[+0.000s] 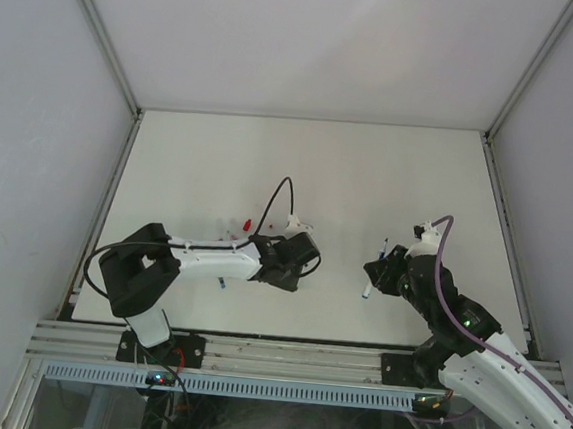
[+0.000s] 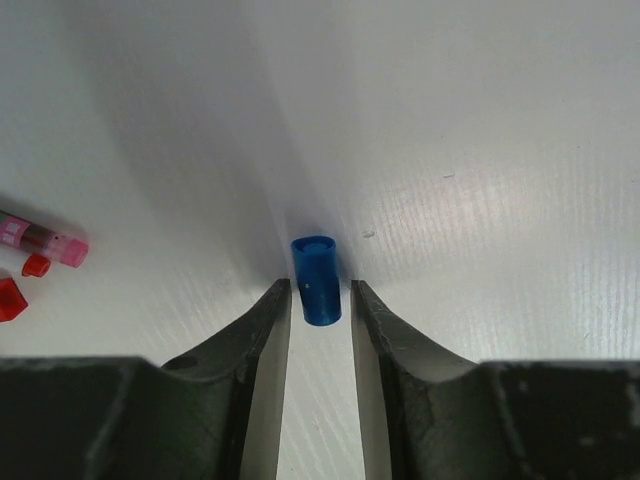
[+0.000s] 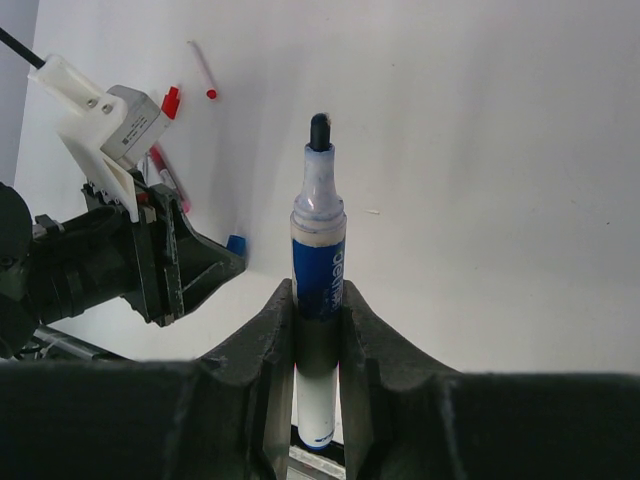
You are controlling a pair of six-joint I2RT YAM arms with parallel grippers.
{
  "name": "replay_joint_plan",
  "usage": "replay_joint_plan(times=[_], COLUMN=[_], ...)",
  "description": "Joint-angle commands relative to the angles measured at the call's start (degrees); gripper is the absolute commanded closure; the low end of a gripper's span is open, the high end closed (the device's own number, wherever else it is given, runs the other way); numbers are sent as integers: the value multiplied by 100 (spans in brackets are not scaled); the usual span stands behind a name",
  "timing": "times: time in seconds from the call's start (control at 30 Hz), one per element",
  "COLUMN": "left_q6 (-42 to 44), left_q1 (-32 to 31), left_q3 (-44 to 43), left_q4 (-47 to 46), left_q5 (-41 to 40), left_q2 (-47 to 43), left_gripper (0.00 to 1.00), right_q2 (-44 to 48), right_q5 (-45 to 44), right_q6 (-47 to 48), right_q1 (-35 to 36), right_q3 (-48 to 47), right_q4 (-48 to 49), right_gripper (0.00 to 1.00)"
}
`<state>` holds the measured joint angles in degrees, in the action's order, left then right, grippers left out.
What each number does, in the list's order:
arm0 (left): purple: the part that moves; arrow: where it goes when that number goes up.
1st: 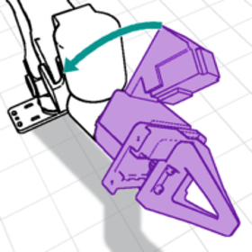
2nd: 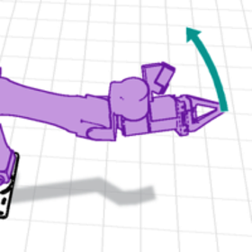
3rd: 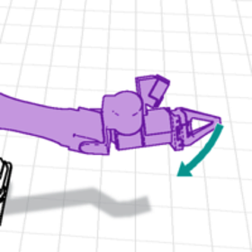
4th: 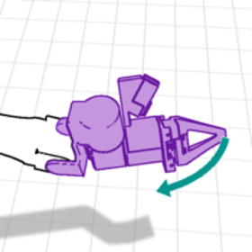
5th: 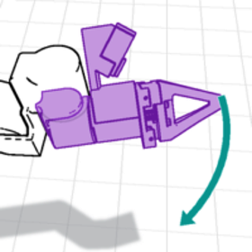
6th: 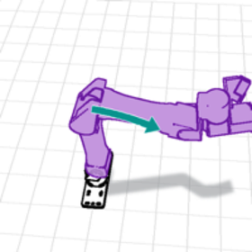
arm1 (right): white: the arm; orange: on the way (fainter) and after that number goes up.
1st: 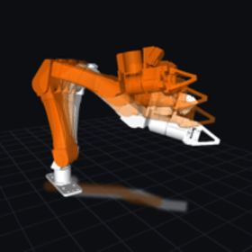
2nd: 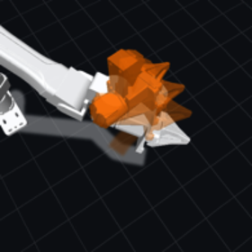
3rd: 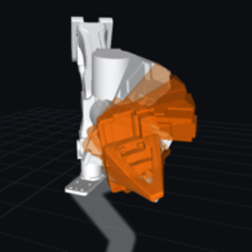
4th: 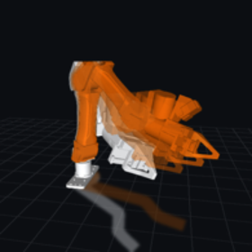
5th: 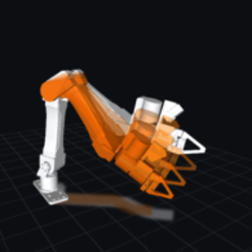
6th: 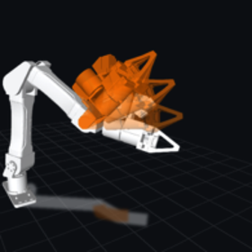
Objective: Insert the pens into the pen caps
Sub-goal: Move the pen cap to the center of the board, then pick up the pen cap from the center of the board.
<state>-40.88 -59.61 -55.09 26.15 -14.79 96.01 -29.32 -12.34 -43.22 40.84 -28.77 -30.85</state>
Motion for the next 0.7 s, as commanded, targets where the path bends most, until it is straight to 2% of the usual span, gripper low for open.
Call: replay_joint_plan(times=[0.0, 0.3, 0.67], left_q6=[119, 145, 56], left_q1=[-4, 3, 11], left_q3=[-410, -681, -727], left_q4=[116, 307, 515], left_q5=[-103, -224, -360], left_q2=[37, 276, 428], left_gripper=[63, 60, 65], right_q2=[14, 2, -36], right_q5=[20, 69, 160], right_q6=[105, 112, 86], right_q1=[-15, -15, -6], right_q3=[-27, 1, 46], right_q4=[97, 118, 213], right_gripper=[100, 100, 100])
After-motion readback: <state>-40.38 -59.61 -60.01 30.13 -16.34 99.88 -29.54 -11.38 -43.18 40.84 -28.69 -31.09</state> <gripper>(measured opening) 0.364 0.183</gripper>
